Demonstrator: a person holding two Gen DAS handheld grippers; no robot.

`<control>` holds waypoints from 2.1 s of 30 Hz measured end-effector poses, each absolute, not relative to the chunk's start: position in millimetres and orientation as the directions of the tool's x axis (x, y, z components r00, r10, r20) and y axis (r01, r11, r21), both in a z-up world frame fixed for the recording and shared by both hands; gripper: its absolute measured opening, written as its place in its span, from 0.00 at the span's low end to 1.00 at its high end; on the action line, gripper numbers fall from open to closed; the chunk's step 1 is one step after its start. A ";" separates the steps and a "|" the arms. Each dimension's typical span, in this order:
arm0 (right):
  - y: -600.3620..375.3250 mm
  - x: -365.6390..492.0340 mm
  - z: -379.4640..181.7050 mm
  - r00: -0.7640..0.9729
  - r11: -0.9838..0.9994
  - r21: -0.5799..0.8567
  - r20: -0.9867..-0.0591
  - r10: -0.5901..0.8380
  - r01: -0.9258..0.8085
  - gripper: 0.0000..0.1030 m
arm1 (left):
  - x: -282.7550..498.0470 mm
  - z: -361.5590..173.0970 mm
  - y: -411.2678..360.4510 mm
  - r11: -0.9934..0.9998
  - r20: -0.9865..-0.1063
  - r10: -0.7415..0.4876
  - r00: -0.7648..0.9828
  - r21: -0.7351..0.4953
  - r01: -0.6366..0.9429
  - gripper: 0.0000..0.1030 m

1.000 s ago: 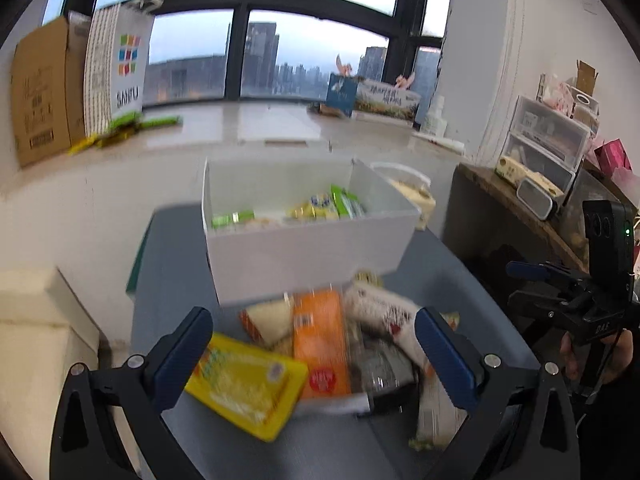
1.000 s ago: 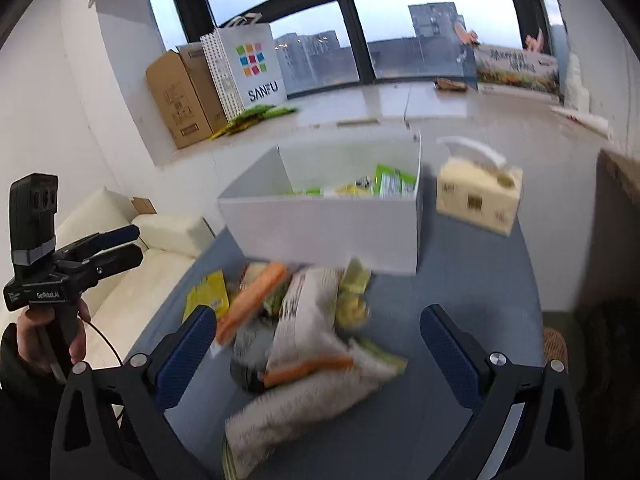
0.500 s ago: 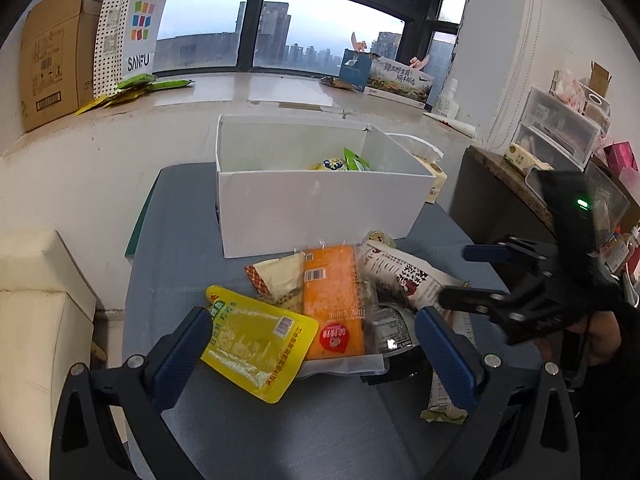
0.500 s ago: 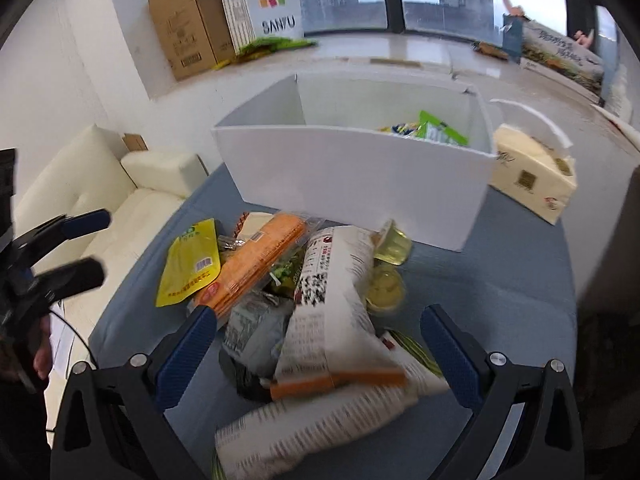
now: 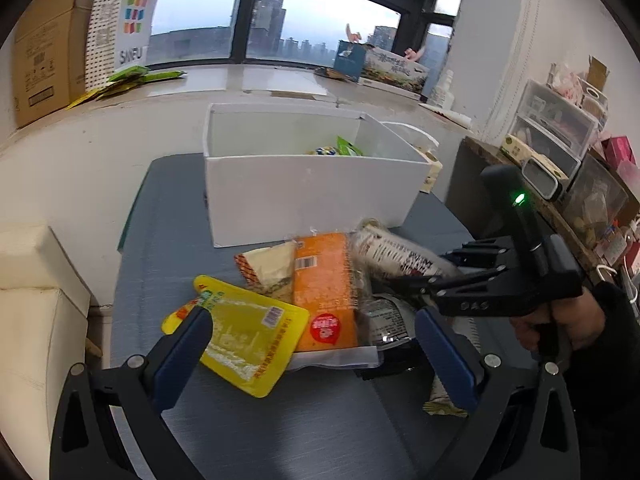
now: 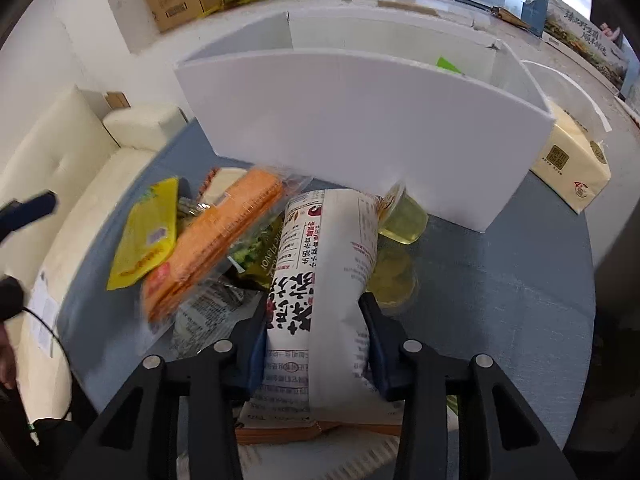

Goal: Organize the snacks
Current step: 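Hold the rice-cracker bag with the right gripper while the left grasps the orange bread loaf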

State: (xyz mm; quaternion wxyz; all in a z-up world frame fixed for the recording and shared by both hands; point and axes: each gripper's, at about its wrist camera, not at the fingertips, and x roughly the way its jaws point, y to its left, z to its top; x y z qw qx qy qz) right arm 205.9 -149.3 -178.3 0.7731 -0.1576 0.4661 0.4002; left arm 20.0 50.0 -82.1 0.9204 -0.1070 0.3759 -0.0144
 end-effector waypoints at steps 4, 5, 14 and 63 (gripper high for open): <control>-174.9 202.9 -154.3 0.270 0.641 0.170 -0.805 0.529 -0.748 0.43 | 34.3 -85.9 39.9 0.976 -0.695 -0.147 0.703 -0.218 -0.011 1.00; -185.2 202.0 -146.5 0.279 0.647 0.187 -0.790 0.547 -0.739 0.43 | 40.2 -86.9 36.8 0.976 -0.699 -0.158 0.698 -0.218 0.003 1.00; -251.3 187.3 -104.0 0.344 0.676 0.256 -0.706 0.619 -0.691 0.43 | 122.1 -123.6 45.9 0.953 -0.777 -0.230 0.586 -0.301 -0.026 1.00; -252.6 179.3 -115.0 0.317 0.658 0.292 -0.697 0.643 -0.694 0.43 | 132.6 -167.4 41.6 0.962 -0.827 -0.214 0.520 -0.272 -0.037 0.72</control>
